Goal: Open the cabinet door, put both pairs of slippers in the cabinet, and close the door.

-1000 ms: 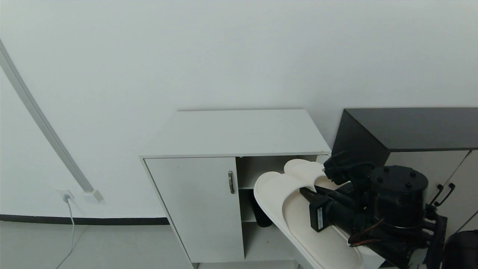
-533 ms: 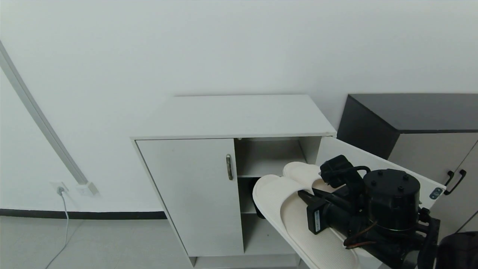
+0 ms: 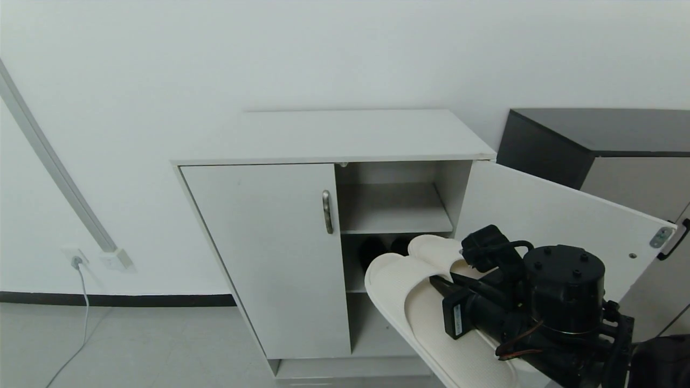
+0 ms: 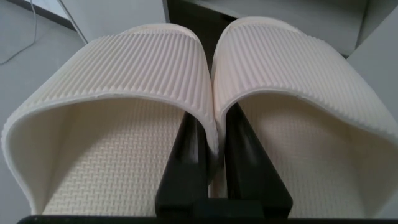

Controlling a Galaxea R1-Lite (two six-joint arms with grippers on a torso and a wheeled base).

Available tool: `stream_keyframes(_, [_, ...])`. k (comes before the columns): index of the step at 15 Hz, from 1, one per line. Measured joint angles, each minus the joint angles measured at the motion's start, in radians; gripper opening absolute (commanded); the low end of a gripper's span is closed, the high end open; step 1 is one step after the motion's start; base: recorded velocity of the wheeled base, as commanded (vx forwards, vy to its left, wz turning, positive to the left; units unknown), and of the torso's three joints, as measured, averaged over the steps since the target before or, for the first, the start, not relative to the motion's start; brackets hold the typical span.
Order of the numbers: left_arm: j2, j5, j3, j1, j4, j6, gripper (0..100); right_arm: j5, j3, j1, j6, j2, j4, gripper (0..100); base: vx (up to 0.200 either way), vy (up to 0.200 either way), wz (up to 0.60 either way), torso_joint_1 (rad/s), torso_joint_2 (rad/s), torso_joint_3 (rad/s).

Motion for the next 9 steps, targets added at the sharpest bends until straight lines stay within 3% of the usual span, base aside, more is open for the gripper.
stream_keyframes(9, [0.0, 0.0, 0.0, 0.0, 0.0, 0.001, 0, 0.0, 0.001, 0.0, 0.0, 0.011, 0.0, 0, 0.0, 0.0, 0.0, -0.11, 0.46, 0.346])
